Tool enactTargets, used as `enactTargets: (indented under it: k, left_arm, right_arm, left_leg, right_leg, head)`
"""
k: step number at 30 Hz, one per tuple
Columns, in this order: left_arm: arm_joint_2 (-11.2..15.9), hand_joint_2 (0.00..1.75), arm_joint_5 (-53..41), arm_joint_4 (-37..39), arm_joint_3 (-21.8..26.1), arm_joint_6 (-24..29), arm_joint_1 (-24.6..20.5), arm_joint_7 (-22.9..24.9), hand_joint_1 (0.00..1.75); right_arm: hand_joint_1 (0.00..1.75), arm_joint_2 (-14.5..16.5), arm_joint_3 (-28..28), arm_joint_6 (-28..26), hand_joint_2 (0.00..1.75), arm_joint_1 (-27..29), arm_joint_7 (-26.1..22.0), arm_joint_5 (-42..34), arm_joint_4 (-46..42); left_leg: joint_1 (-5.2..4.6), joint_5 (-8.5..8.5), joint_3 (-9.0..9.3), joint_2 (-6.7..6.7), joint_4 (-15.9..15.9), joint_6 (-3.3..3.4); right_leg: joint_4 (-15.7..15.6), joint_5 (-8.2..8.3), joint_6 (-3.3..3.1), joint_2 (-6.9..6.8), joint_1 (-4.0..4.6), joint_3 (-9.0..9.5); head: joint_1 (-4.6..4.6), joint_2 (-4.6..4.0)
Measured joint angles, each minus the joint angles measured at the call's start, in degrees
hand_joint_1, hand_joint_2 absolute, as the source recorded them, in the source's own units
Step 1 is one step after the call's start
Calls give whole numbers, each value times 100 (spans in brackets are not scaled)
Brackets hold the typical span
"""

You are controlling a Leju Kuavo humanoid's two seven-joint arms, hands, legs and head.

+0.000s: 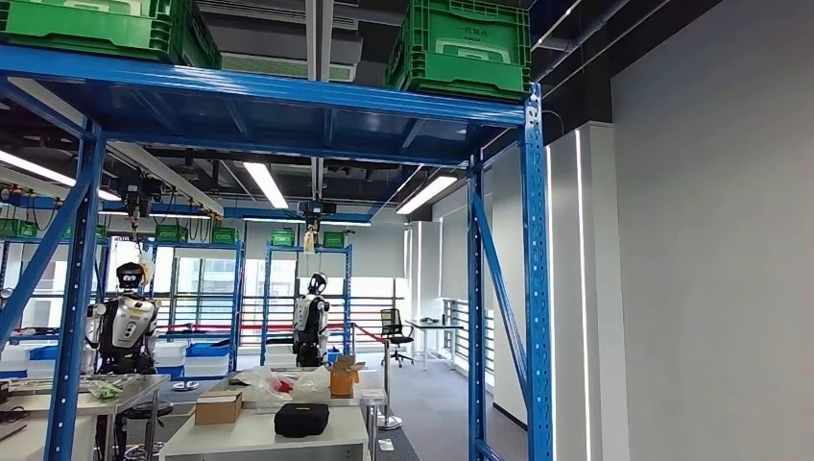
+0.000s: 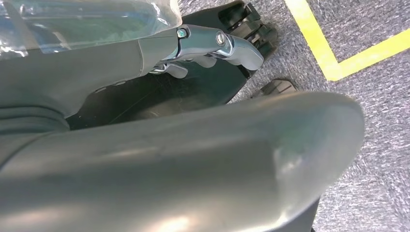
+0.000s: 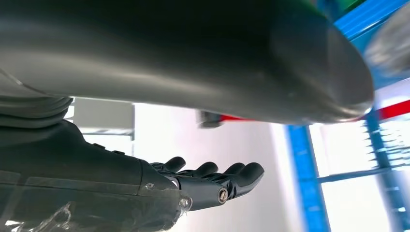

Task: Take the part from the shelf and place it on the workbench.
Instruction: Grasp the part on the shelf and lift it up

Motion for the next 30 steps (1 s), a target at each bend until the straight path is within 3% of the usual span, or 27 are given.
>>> enactTargets:
  k: [11,30]
  left_arm:
    - [0,0,-58,19,21,-42,0,28,0]
    - [0,0,-169,28,65,-185,-17,97,0]
  right_arm:
    - [0,-239,1265,131,0,-455,13,-1097,151]
    - [0,-422,1625,640,0,-498,15,-1332,514]
  left_leg:
    - [0,0,-2,-2,-2,0]
    - [0,1,-2,-2,-3,0]
  right_leg:
    - [0,0,0,-3,0,-2]
    - [0,0,0,-1,0,-3]
  head:
    - [1,0]
    - [2,0]
